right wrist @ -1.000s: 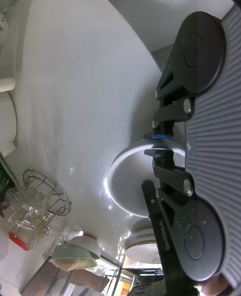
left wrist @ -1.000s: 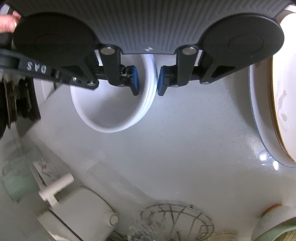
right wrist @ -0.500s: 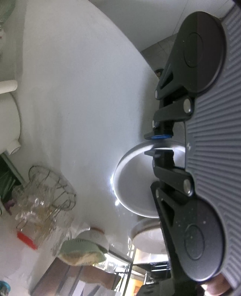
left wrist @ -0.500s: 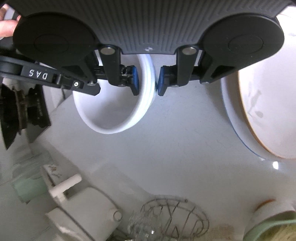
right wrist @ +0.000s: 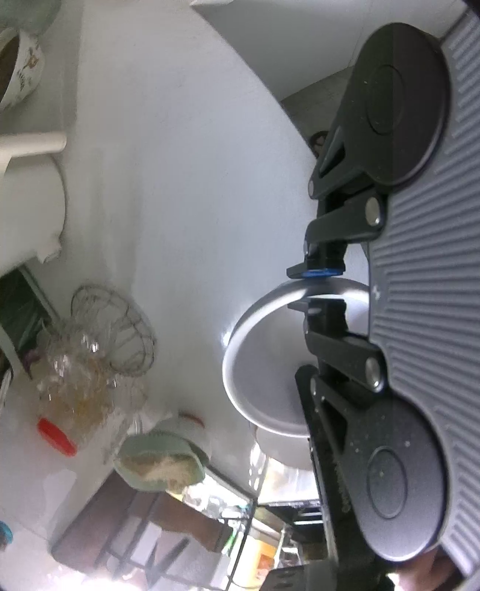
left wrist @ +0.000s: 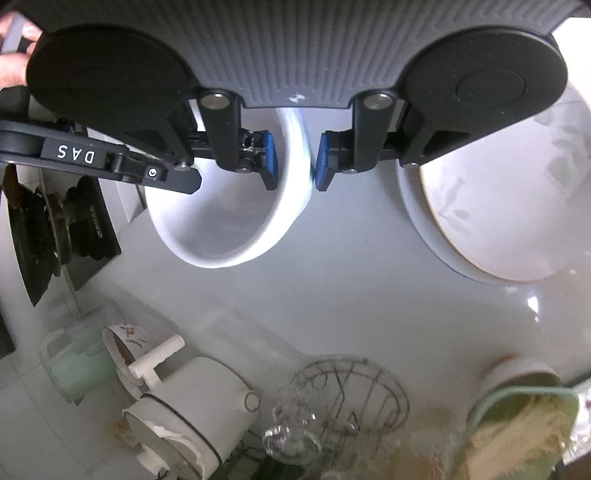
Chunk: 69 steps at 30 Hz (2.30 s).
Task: Organize plates and bowls
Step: 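Lift the bowl stack with both grippers and carry it toward the plate stack, then lower the bowl stack onto the plate stack and open both grippers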
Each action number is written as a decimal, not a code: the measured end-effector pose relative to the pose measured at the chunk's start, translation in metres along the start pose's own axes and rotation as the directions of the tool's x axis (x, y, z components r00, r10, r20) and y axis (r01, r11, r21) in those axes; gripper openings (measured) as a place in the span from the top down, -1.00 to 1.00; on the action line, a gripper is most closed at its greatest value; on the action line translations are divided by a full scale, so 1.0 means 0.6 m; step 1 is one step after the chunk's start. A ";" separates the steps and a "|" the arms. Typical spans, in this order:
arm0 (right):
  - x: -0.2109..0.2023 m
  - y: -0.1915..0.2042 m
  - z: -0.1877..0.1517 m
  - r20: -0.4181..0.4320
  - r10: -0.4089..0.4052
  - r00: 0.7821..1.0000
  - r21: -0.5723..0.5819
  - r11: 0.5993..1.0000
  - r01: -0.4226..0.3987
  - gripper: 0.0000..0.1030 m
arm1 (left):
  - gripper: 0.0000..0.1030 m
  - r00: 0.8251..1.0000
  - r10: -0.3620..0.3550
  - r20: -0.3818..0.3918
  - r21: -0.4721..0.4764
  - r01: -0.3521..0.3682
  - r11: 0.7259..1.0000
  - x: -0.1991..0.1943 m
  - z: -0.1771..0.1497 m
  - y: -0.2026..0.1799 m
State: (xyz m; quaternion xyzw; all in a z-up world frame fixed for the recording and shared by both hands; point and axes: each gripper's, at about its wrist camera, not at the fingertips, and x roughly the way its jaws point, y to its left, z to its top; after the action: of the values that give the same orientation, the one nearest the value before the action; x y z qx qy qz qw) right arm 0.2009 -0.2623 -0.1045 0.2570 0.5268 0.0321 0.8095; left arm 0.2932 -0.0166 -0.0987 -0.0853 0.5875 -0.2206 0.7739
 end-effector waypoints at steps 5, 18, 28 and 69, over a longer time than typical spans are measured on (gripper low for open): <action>-0.009 0.044 0.001 0.000 0.007 1.000 -0.067 0.998 -0.007 0.74 | 0.51 0.999 -0.006 0.043 -0.036 0.007 0.999 -0.044 0.001 0.027; 0.039 0.142 -0.003 -0.080 0.073 0.994 -0.114 0.990 -0.082 0.73 | 0.49 0.989 0.018 0.145 -0.152 0.004 0.988 -0.138 -0.021 0.148; 0.103 0.232 -0.022 -0.131 0.077 0.988 -0.187 0.977 -0.101 0.73 | 0.49 0.986 0.069 0.155 -0.223 -0.034 0.974 -0.149 -0.044 0.252; 0.111 0.272 -0.042 0.038 0.002 0.999 -0.310 0.951 0.010 0.56 | 0.06 0.965 0.171 0.198 -0.142 -0.145 0.979 -0.148 -0.056 0.259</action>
State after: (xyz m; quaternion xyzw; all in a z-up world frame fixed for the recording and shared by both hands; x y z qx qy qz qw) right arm 0.2440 -0.0897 -0.0947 0.1261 0.5005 0.1079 0.8497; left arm 0.2797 0.1650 -0.0921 -0.1097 0.5204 -0.1102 0.8397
